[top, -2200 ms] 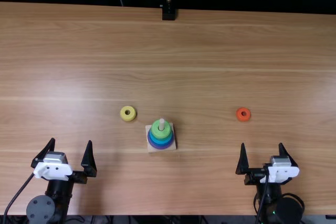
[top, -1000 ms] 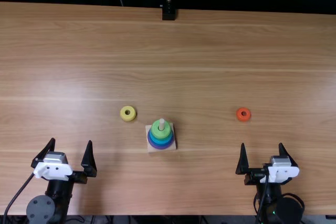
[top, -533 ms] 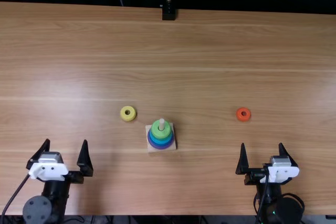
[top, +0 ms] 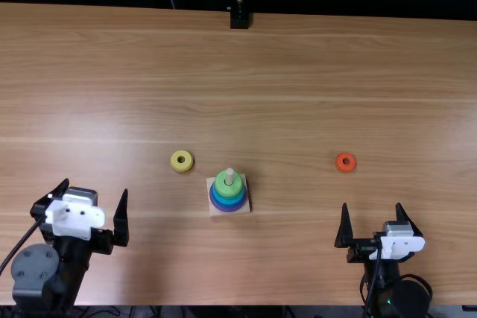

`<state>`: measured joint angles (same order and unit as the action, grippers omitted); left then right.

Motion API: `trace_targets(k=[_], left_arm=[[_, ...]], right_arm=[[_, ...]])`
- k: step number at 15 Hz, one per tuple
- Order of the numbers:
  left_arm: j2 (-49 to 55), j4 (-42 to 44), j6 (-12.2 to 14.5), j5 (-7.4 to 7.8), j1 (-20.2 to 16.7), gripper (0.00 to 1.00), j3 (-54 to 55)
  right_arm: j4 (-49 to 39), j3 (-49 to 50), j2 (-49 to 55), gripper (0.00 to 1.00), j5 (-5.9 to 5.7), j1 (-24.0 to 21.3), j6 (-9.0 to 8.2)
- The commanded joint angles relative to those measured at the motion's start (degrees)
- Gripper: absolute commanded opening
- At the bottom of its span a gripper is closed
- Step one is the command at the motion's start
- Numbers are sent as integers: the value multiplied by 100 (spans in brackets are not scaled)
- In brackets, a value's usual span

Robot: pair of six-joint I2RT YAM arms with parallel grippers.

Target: Build the Hanoi tower: stack the rings onto the peg from bottom to top in this color order: purple, dark blue, light blue, dark green, light green, yellow, orange.

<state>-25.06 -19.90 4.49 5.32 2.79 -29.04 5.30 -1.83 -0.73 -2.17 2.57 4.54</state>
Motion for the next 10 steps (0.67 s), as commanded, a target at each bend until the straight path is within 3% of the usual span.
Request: trace_targets(k=[1, 3, 4, 8, 10], left_arm=[[-271, -24, 700, 90, 126, 100, -383], [-746, 18, 711, 16, 301, 100, -436], [-1019, 92, 753, 58, 310, 100, -533], [-1871, 408, 753, -26, 310, 100, -1192], [-2390, 397, 753, 69, 310, 100, -1394]], right_arm=[[67, 68, 73, 100, -57, -63, -42], [67, 68, 73, 100, -57, -63, -42], [67, 68, 73, 100, -57, -63, -42], [67, 68, 73, 100, -57, -63, -42], [67, 68, 73, 100, -57, -63, -42]])
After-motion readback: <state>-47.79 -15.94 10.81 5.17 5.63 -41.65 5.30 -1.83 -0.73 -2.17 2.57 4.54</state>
